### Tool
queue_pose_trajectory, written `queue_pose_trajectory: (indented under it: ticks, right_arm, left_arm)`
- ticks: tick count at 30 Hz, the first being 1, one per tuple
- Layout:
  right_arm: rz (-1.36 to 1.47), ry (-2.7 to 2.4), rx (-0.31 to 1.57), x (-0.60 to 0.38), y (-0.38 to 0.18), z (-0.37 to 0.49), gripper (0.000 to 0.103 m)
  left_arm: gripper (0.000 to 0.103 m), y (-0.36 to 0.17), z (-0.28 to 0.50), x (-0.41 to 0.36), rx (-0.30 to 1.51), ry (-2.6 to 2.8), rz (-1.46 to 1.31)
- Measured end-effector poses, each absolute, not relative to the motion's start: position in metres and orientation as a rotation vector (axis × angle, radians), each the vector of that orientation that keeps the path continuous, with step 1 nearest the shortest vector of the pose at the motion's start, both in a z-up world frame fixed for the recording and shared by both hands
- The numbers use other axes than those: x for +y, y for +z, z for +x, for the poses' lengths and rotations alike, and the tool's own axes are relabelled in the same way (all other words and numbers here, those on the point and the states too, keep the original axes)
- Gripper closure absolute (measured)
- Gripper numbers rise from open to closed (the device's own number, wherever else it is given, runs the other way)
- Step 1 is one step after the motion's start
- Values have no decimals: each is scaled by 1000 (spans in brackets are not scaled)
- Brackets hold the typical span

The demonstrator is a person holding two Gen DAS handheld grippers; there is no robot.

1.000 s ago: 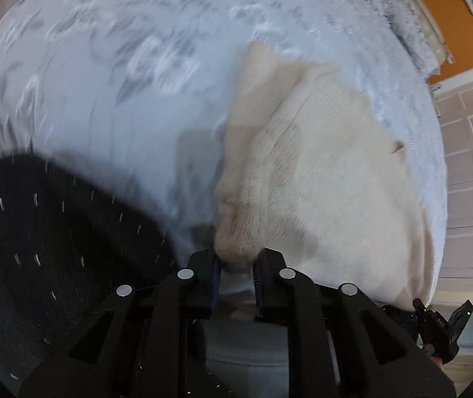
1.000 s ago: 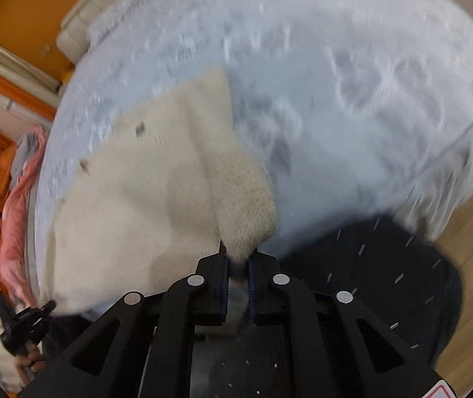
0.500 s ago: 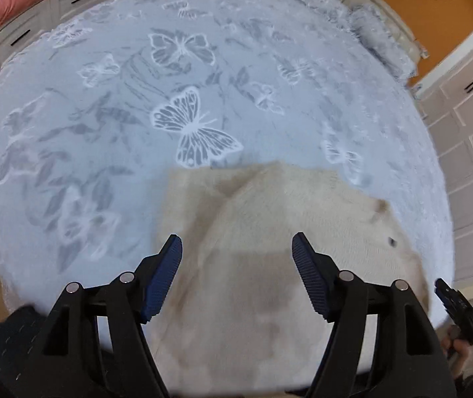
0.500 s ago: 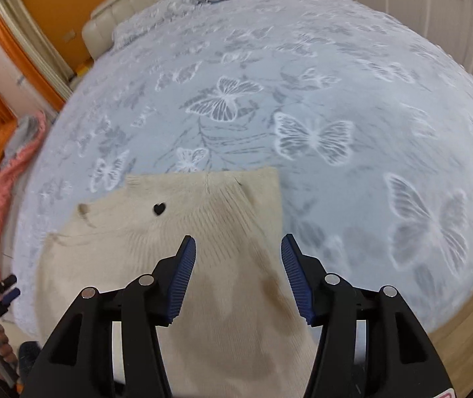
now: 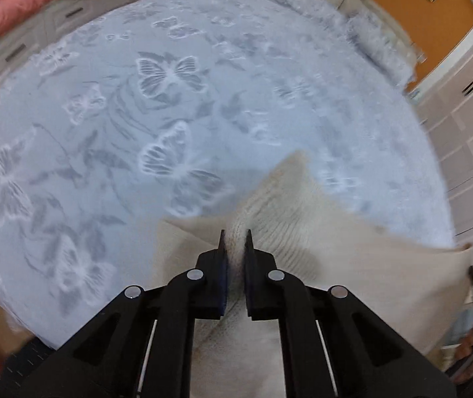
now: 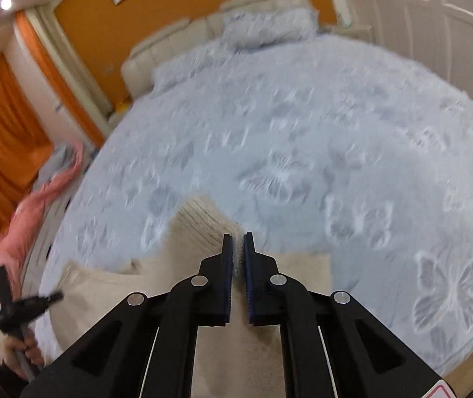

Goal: Fold small clothes

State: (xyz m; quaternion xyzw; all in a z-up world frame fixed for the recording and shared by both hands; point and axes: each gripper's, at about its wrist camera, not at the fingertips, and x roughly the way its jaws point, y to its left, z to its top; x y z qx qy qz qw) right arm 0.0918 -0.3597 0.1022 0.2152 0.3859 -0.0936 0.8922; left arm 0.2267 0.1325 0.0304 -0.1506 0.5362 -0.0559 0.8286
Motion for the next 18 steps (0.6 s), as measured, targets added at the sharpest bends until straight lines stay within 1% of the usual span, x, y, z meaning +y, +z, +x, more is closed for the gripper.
queue_pose_trajectory:
  ticks: [2,4,6,7,8,9,10,11,13,14,15,18]
  right_arm:
    - [497,-259,953,-381,47,112,97]
    - [553,-285,1053,-393,15,119,97]
    - [587,-260,1009,-394,21,116,97]
    - [615,-237,980,-393,24,114,95]
    - [615,-237,985,-393,22,114,94]
    - [554,-310,1016,-391,21,114,94]
    - [468,-420,1034,-387,27,113,90]
    - [435,-464,1004,-382,39,109,84]
    - [525,-384,860,-362,67,86,84]
    - [545,-290,846,-339,73,80,84]
    - [518,-213,873,-314,73,81,84]
    - [418,63,974,-213,58,79,85]
  left_arm:
    - [96,-2,237,138,1216,-79,-329]
    - [96,-24,239,139,1275,-57,-331]
    - [95,-25,235,135,1270,-53,-312]
    - [91,-23,234,132,1266,-50,-292]
    - [89,-23,234,130,1270,-47,-279]
    - [87,-23,234,128,1274,-37,-258]
    - [84,-20,232,127,1279,-24,-243]
    - [82,-11,228,124,1274,-11,-227]
    - [71,12,214,115,1219,-22,-206]
    - [69,22,206,109,1187,-41,-190]
    - [65,34,192,96,1157,-69,-157]
    - [64,42,162,58,1142,-140,-95]
